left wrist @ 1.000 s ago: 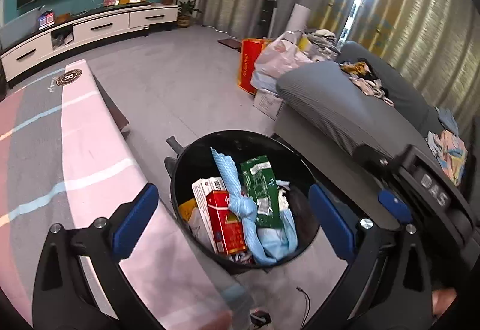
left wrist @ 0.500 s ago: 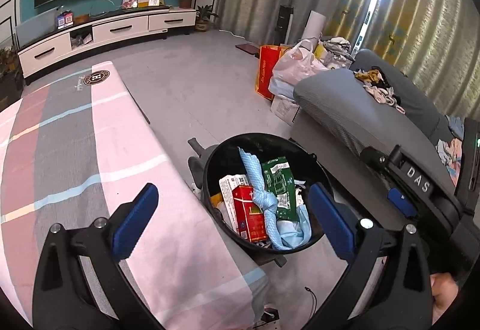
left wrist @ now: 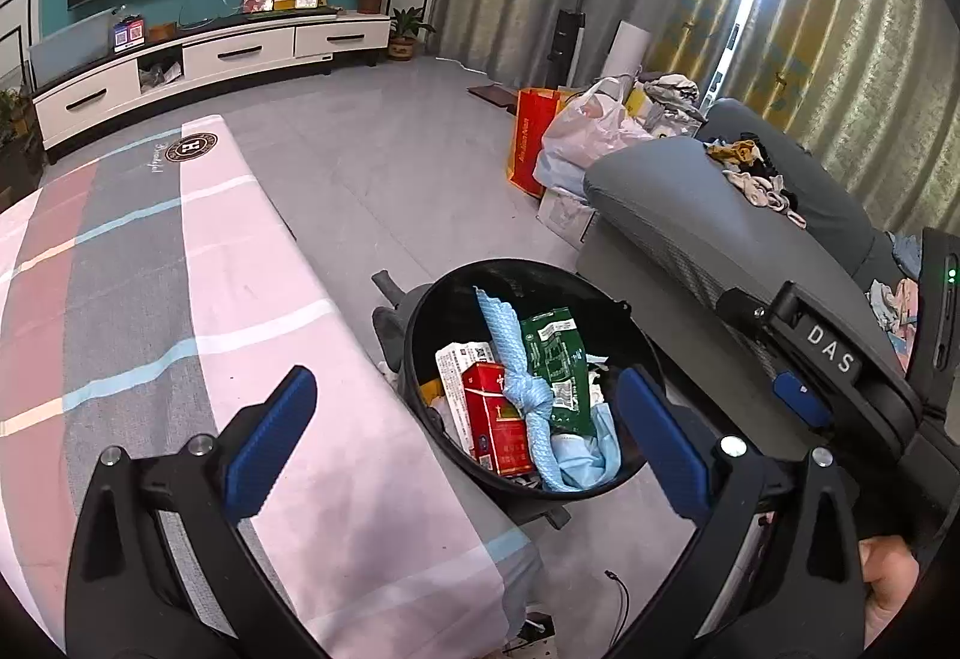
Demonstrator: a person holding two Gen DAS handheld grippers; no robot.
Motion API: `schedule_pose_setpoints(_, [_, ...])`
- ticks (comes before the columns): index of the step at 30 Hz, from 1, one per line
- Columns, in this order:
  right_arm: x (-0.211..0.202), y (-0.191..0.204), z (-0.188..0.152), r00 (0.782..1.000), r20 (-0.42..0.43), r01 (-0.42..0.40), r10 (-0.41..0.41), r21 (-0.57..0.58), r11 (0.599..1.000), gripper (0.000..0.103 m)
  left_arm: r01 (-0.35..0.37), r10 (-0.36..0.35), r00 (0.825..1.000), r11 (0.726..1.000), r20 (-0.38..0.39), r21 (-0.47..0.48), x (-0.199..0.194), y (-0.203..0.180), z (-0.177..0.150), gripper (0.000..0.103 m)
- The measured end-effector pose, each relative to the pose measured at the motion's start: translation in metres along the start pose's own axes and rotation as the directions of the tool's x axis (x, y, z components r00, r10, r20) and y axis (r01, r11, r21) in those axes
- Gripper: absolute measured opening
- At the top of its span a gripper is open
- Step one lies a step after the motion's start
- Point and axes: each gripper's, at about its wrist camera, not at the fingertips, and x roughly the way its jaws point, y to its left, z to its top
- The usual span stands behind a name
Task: Collect trash
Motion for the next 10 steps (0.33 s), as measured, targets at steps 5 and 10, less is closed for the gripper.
schedule_pose_setpoints(5, [-0.0001, 0.0007, -0.0001, 1.0, -0.002, 0.002, -0.002, -0.006, 1.0, 0.1, 0.001, -0.001, 1.0, 1.0, 0.001, -0.004, -0.0015, -0.0013, -0.0001, 0.1])
schedule_pose_setpoints(10, [-0.0002, 0.001, 0.0001, 1.0, -0.002, 0.002, -0.002, -0.006, 1.0, 0.1, -0.002, 0.002, 1.0, 1.0, 0.009, -0.006, -0.0046, -0.0013, 0.001, 0.1])
